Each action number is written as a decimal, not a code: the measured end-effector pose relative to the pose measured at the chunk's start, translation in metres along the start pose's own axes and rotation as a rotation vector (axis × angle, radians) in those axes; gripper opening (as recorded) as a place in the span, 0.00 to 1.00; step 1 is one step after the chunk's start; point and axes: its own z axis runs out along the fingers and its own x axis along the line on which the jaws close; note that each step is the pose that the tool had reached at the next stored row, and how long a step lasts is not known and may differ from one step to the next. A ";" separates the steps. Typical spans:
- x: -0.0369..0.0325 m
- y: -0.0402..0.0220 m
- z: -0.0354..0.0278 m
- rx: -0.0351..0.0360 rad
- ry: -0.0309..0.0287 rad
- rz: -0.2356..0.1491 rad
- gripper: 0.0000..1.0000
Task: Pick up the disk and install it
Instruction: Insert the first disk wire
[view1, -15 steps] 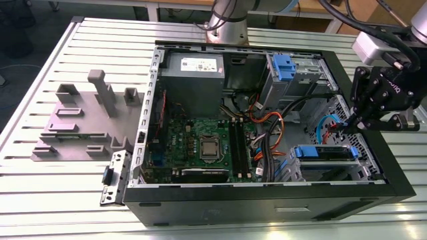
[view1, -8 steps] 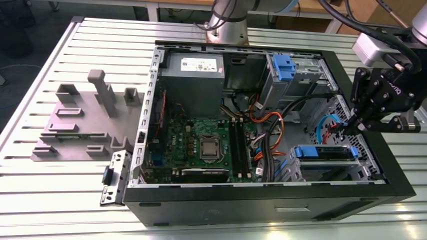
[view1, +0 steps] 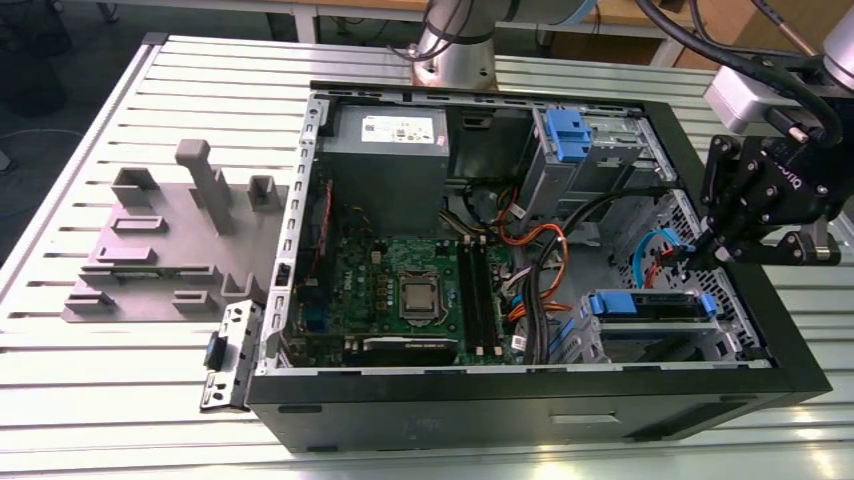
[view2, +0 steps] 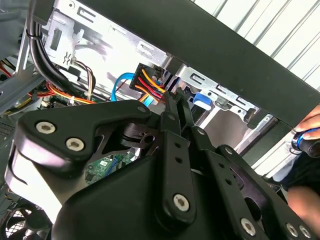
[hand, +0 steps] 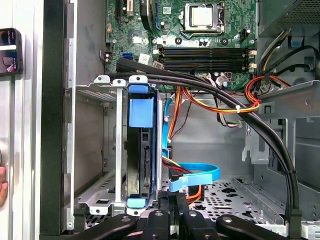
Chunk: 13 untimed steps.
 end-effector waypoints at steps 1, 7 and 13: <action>0.0000 0.0000 0.0000 0.0000 0.0000 0.000 0.16; 0.0000 0.0001 0.0000 0.0000 0.0000 0.000 0.16; 0.0046 0.0030 0.0003 0.0000 -0.0001 -0.001 0.16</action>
